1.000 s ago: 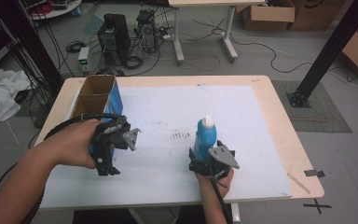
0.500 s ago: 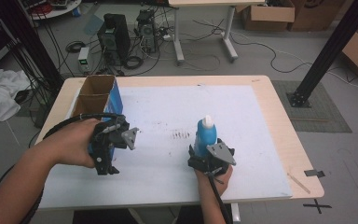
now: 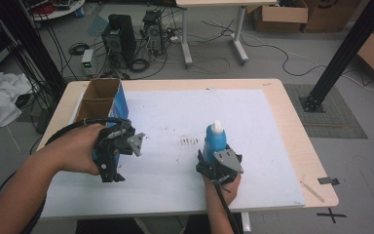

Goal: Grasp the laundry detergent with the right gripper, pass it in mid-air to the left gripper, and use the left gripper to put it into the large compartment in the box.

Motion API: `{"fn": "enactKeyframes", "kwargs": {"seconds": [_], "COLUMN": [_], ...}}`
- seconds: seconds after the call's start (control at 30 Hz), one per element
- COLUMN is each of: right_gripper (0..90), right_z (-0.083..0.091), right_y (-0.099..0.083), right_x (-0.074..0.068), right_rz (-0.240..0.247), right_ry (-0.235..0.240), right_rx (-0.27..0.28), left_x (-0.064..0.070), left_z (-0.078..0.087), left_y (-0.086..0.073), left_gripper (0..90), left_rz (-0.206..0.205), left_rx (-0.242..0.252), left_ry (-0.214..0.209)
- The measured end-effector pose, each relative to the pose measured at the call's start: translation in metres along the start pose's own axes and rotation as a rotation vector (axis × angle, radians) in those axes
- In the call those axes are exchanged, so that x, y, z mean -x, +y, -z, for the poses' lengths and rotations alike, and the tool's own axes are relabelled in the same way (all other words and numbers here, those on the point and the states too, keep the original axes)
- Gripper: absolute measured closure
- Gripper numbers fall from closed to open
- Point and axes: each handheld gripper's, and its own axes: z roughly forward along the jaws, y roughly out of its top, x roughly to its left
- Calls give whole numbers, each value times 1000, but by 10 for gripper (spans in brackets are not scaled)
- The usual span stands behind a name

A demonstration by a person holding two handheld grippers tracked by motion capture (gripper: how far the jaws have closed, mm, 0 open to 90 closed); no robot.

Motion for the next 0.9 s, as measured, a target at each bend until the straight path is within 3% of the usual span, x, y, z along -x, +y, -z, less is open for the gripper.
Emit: {"fn": "enactKeyframes", "kwargs": {"seconds": [0.9], "right_gripper": [298], "right_z": [2], "right_y": [0], "right_x": [-1], "right_rz": [-7], "right_ry": [-17], "right_rx": [-1], "left_x": [0], "left_z": [0], "left_y": [0], "left_gripper": [1], "left_rz": [2], "left_rx": [0], "left_ry": [0]}}
